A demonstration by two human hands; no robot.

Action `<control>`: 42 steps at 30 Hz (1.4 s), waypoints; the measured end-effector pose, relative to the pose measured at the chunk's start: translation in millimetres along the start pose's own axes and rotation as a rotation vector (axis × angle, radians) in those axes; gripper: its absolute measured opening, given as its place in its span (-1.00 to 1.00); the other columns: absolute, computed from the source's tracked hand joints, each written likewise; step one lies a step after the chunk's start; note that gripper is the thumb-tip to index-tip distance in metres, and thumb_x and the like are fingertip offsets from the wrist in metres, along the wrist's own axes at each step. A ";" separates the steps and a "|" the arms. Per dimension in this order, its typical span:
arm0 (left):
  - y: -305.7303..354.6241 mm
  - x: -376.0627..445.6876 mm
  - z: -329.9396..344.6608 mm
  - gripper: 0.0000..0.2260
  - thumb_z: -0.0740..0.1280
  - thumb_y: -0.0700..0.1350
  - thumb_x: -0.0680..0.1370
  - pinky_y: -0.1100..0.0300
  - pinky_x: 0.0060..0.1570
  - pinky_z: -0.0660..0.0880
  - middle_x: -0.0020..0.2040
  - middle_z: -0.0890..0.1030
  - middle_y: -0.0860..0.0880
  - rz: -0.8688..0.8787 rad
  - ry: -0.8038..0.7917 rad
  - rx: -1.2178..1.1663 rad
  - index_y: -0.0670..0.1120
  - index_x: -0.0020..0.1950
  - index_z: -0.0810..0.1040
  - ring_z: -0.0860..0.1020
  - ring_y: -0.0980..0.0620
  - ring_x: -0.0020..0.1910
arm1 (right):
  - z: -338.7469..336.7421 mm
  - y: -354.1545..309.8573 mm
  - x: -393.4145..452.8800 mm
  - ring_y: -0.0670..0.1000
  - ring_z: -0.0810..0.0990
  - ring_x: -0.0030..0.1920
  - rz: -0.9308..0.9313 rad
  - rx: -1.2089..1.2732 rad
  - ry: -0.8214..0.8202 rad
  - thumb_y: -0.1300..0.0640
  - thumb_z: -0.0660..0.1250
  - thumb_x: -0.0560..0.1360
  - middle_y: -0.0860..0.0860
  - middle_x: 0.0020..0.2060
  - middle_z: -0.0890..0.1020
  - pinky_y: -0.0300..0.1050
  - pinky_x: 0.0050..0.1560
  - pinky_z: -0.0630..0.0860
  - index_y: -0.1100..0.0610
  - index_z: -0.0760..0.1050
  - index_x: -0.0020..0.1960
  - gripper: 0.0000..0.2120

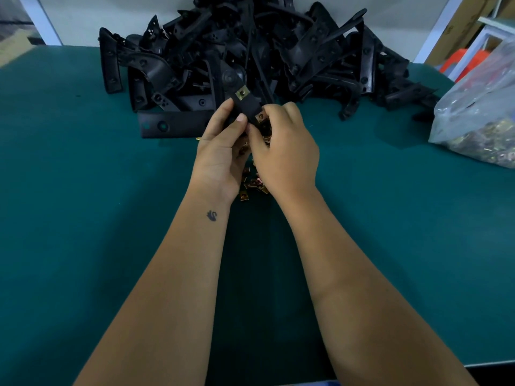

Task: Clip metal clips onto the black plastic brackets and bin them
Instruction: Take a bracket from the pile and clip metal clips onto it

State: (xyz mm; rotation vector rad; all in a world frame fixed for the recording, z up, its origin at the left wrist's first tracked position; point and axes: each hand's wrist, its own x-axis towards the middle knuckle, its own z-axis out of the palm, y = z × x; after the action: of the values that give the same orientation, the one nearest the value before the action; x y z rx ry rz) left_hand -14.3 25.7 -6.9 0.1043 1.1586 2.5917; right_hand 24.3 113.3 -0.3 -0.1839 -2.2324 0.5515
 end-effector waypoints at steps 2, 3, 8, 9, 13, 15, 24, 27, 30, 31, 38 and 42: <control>-0.1 -0.3 0.4 -0.67 0.31 -0.28 0.60 -0.08 0.33 0.47 0.20 0.65 -0.13 0.002 0.009 -0.004 0.00 0.31 0.55 0.60 -0.09 0.22 | -0.1 0.1 0.0 -0.10 0.40 -0.22 0.014 -0.007 -0.006 0.00 0.34 0.55 -0.01 -0.07 0.54 -0.21 -0.37 0.20 0.15 0.56 0.02 -0.79; 0.1 -0.5 0.5 -0.67 0.32 -0.28 0.59 -0.08 0.33 0.47 0.20 0.65 -0.13 0.003 0.013 0.000 -0.01 0.32 0.55 0.61 -0.08 0.19 | 0.1 0.0 0.1 -0.08 0.44 -0.20 0.016 -0.013 -0.010 0.00 0.34 0.55 -0.02 -0.09 0.53 -0.20 -0.35 0.22 0.15 0.56 0.00 -0.79; 0.2 -1.3 1.2 -0.72 0.31 -0.30 0.60 -0.08 0.32 0.47 0.18 0.66 -0.14 0.001 0.024 0.005 0.02 0.19 0.59 0.62 -0.04 0.10 | 0.6 -1.1 0.5 -0.04 0.50 -0.15 0.020 -0.002 -0.035 0.01 0.33 0.56 -0.03 -0.11 0.54 -0.18 -0.30 0.28 0.15 0.58 0.05 -0.79; 0.2 -1.3 0.9 -0.73 0.30 -0.30 0.60 -0.08 0.32 0.47 0.18 0.66 -0.14 0.001 0.023 0.006 0.03 0.19 0.60 0.62 -0.04 0.10 | 0.4 -0.7 0.8 -0.04 0.50 -0.16 0.023 0.011 -0.039 0.02 0.33 0.56 -0.04 -0.12 0.53 -0.17 -0.30 0.29 0.15 0.58 0.04 -0.79; 0.1 0.7 -1.6 -0.65 0.31 -0.28 0.60 -0.04 0.31 0.49 0.22 0.64 -0.14 -0.005 0.017 0.019 -0.03 0.36 0.53 0.60 -0.06 0.16 | 2.0 -0.7 0.7 -0.03 0.51 -0.17 0.068 0.057 -0.058 -0.01 0.34 0.54 -0.05 -0.11 0.53 -0.12 -0.30 0.39 0.12 0.57 0.01 -0.81; 0.4 0.9 -1.9 -0.66 0.31 -0.26 0.60 -0.01 0.29 0.50 0.21 0.65 -0.12 -0.011 0.012 0.012 -0.01 0.35 0.54 0.59 -0.05 0.15 | 3.0 -3.1 -0.4 -0.01 0.55 -0.12 0.100 0.094 -0.022 -0.01 0.37 0.52 -0.04 -0.06 0.56 -0.11 -0.26 0.44 0.10 0.57 0.06 -0.79; -0.6 3.9 -3.5 -0.77 0.35 -0.25 0.58 0.04 0.15 0.59 -0.06 0.70 -0.03 -0.038 0.016 -0.037 0.08 0.11 0.60 0.62 0.03 -0.11 | -1.5 -7.3 0.2 -0.11 0.50 -0.20 0.080 0.171 0.080 0.11 0.45 0.46 -0.06 -0.09 0.61 -0.10 -0.27 0.47 0.14 0.59 -0.01 -0.85; -0.4 4.4 -4.6 -0.77 0.36 -0.24 0.58 0.00 0.14 0.60 0.00 0.69 -0.07 -0.053 0.029 -0.057 0.09 0.11 0.58 0.62 -0.02 -0.05 | -2.7 -8.4 1.2 -0.03 0.57 -0.10 0.068 0.199 0.069 0.14 0.43 0.48 -0.04 -0.04 0.63 -0.02 -0.21 0.51 0.17 0.60 0.05 -0.82; 0.4 3.6 -4.0 -0.77 0.35 -0.22 0.59 0.06 0.05 0.62 0.02 0.70 -0.06 -0.056 0.029 -0.060 0.10 0.12 0.57 0.64 0.01 -0.08 | -2.8 -8.3 1.1 -0.04 0.56 -0.06 0.066 0.223 0.039 0.14 0.41 0.50 -0.04 -0.01 0.62 -0.02 -0.18 0.52 0.16 0.59 0.09 -0.81; 1.0 3.3 -3.4 -0.78 0.35 -0.22 0.59 0.07 0.03 0.62 0.01 0.70 -0.05 -0.052 0.033 -0.054 0.10 0.12 0.57 0.65 0.02 -0.10 | -2.6 -8.3 0.7 -0.06 0.55 -0.06 0.070 0.228 0.019 0.13 0.40 0.50 -0.05 0.00 0.60 -0.03 -0.17 0.52 0.15 0.58 0.09 -0.81; 5.3 -4.8 1.0 -0.74 0.38 -0.23 0.57 0.07 0.09 0.60 0.10 0.70 -0.08 0.008 0.020 0.155 0.01 0.22 0.61 0.65 -0.03 0.04 | -7.1 -13.0 -1.3 -0.05 0.53 -0.01 0.099 0.259 0.039 0.01 0.33 0.52 -0.06 -0.01 0.53 0.02 0.12 0.45 0.14 0.52 0.24 -0.65; 3.0 -8.8 6.5 -0.77 0.39 -0.22 0.57 0.04 0.10 0.59 0.11 0.69 -0.07 0.058 -0.023 0.351 -0.02 0.20 0.64 0.65 -0.06 0.09 | -8.2 -10.6 1.7 0.02 0.55 0.02 0.113 0.217 0.063 0.01 0.33 0.55 0.02 0.00 0.57 0.03 0.14 0.44 0.19 0.55 0.19 -0.69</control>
State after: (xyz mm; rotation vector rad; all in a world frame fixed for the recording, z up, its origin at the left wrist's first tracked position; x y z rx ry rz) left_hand -5.4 25.9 0.2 0.2448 1.6115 2.4002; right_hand 29.8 107.0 10.3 -0.2129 -2.0926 0.8323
